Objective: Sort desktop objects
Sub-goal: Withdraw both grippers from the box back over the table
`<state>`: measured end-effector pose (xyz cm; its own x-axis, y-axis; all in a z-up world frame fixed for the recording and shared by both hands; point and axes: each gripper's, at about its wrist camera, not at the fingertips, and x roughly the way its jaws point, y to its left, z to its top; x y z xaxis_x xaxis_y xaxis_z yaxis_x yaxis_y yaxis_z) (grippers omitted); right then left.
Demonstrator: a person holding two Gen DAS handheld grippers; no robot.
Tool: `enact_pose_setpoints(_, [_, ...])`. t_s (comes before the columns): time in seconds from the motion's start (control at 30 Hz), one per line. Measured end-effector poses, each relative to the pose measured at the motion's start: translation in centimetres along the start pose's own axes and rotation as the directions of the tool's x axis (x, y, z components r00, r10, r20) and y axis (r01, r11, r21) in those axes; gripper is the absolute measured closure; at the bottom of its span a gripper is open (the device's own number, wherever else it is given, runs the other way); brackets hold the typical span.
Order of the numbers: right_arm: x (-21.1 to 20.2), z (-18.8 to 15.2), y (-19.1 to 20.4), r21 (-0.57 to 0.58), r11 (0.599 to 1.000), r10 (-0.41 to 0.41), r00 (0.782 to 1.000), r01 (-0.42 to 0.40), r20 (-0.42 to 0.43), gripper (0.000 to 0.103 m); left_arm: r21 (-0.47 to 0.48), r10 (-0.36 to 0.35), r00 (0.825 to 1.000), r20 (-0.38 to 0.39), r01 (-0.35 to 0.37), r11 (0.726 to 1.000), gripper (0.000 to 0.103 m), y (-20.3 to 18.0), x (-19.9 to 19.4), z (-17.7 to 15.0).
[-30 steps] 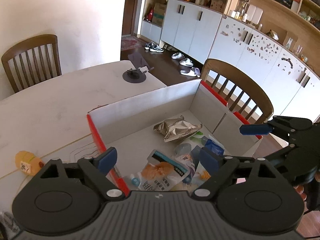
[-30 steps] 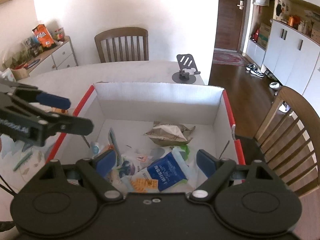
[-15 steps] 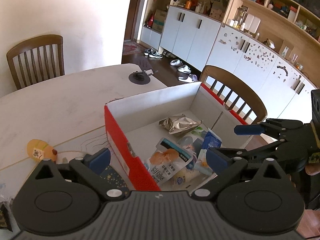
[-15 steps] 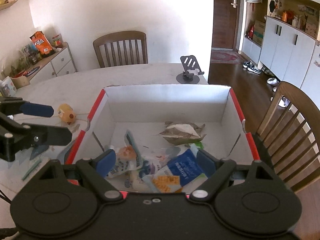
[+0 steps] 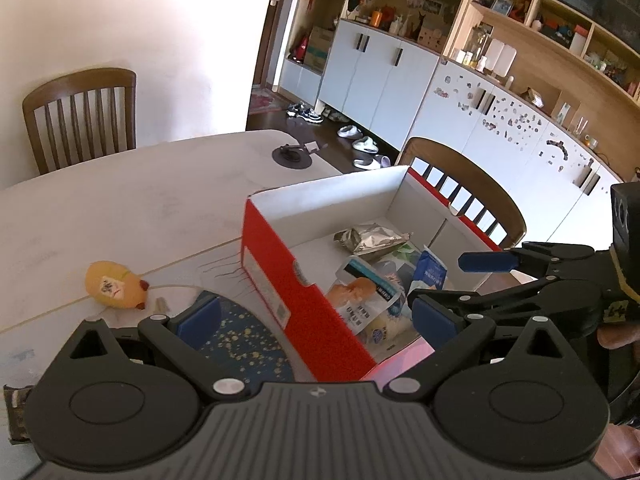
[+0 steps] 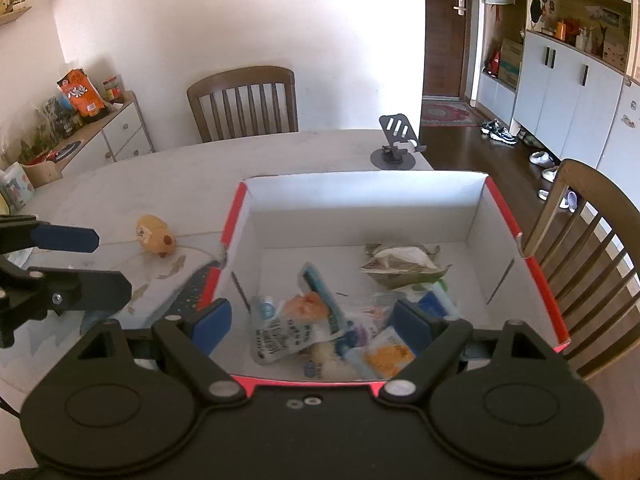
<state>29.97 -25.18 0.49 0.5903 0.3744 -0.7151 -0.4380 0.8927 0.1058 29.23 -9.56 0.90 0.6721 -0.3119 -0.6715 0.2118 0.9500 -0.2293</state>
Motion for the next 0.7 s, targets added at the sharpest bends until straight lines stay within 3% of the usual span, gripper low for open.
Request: enact_pose_setpoints(0.7, [0.0, -0.1, 8.8, -0.022, 1.000, 0.018, 1.000, -0.018, 0.013, 0.015, -0.038, 0.035, 0.998, 0.056, -0.032, 0.999, 0.001, 6.3, -6.3, -3.1])
